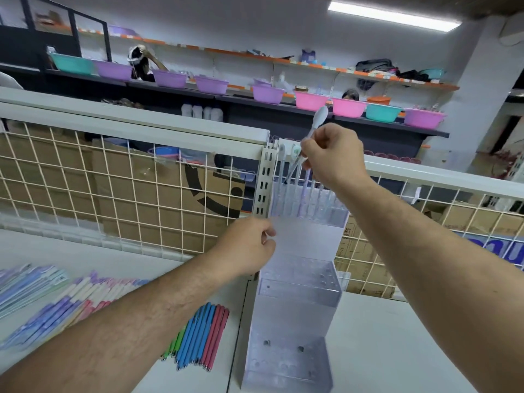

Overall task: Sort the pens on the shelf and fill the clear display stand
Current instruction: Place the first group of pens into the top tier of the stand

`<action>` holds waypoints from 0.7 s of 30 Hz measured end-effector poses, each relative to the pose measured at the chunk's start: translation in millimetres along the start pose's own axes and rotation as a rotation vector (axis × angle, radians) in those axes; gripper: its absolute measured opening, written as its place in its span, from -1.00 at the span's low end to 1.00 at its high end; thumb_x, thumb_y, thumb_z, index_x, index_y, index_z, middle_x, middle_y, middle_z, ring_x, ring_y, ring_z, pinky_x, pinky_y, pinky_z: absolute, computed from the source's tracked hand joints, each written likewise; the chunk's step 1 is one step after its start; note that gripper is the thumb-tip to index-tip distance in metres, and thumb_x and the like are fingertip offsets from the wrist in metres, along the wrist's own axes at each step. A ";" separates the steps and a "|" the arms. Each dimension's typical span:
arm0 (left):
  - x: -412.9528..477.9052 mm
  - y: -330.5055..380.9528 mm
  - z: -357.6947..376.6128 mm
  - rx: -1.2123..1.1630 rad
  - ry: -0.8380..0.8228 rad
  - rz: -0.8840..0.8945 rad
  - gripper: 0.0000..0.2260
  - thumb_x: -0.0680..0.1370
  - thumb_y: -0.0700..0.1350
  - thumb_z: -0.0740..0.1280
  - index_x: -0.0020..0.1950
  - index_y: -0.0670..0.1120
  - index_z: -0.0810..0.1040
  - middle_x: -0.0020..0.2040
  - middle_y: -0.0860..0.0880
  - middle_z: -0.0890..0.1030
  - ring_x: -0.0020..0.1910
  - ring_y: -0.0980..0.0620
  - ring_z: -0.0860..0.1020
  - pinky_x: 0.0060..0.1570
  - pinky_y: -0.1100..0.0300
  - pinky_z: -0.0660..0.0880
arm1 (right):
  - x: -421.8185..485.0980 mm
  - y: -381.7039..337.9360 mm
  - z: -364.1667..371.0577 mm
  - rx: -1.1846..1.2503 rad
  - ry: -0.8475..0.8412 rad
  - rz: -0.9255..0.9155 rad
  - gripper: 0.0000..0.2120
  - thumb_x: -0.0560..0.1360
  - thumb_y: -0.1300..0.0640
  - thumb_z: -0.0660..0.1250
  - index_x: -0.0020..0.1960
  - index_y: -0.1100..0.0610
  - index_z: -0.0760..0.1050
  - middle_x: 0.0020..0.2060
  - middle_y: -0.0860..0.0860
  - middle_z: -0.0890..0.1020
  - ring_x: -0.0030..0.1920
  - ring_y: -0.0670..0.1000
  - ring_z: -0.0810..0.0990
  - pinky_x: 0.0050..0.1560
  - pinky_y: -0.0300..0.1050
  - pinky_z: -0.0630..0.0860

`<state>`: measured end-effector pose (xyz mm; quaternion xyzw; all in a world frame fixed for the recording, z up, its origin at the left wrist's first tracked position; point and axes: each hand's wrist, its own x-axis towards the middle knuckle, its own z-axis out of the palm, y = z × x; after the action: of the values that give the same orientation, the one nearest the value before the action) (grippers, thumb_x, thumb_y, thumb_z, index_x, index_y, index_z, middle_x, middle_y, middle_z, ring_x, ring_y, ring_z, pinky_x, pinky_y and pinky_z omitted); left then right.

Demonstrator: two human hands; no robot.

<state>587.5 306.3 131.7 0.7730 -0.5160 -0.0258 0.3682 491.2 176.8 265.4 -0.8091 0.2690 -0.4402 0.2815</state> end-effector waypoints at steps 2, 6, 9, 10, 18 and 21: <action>0.4 -4.4 -2.6 0.068 -0.001 0.014 -0.76 0.57 -0.09 0.31 0.21 -0.05 0.62 0.03 0.04 0.61 -0.02 0.09 0.57 0.07 0.10 0.57 | 4.2 0.5 8.4 -0.053 -0.012 -0.007 -0.89 0.58 0.11 0.34 -0.10 0.11 0.57 -0.21 0.04 0.69 -0.18 0.08 0.72 -0.17 0.12 0.69; 1.4 -12.0 -6.7 0.107 -0.001 0.030 -0.79 0.56 -0.09 0.30 0.15 -0.03 0.63 0.01 0.04 0.61 -0.02 0.07 0.57 0.04 0.08 0.57 | 6.3 2.6 20.8 -0.114 -0.045 0.010 -0.88 0.58 0.12 0.34 -0.12 0.11 0.58 -0.25 0.05 0.68 -0.18 0.10 0.71 -0.12 0.19 0.67; 2.9 -19.0 -7.6 0.110 -0.016 0.021 -0.82 0.55 -0.04 0.31 0.09 0.02 0.64 -0.04 0.09 0.61 -0.07 0.09 0.56 -0.02 0.07 0.58 | 5.8 6.2 26.8 -0.164 -0.087 0.030 -0.87 0.58 0.12 0.36 -0.14 0.11 0.58 -0.25 0.05 0.69 -0.16 0.09 0.71 -0.09 0.18 0.68; 3.9 -21.0 -7.5 0.112 -0.022 0.020 -0.83 0.54 -0.02 0.31 0.07 0.03 0.65 -0.05 0.10 0.61 -0.08 0.09 0.56 -0.03 0.07 0.58 | 5.7 7.5 28.4 -0.186 -0.101 0.036 -0.85 0.58 0.12 0.37 -0.16 0.12 0.58 -0.26 0.06 0.69 -0.16 0.10 0.71 -0.09 0.18 0.68; 9.9 -27.2 -8.0 0.078 -0.064 0.020 -0.80 0.53 -0.02 0.31 0.10 0.03 0.65 -0.01 0.09 0.63 -0.04 0.08 0.58 0.00 0.06 0.58 | 0.1 16.2 37.3 -0.323 -0.190 0.075 -0.80 0.58 0.17 0.34 -0.17 0.23 0.63 -0.29 0.11 0.71 -0.27 0.03 0.72 -0.12 0.00 0.68; 10.3 -30.5 -6.4 0.058 -0.060 0.010 -0.82 0.54 -0.02 0.31 0.08 0.03 0.65 -0.06 0.10 0.62 -0.08 0.08 0.58 -0.03 0.04 0.60 | -0.7 18.3 40.1 -0.356 -0.207 0.079 -0.74 0.58 0.15 0.36 -0.22 0.26 0.60 -0.28 0.16 0.70 -0.22 0.14 0.72 -0.07 0.09 0.68</action>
<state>618.7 307.3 121.6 0.7796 -0.5312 -0.0321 0.3302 522.1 173.2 234.1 -0.8757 0.3436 -0.2890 0.1774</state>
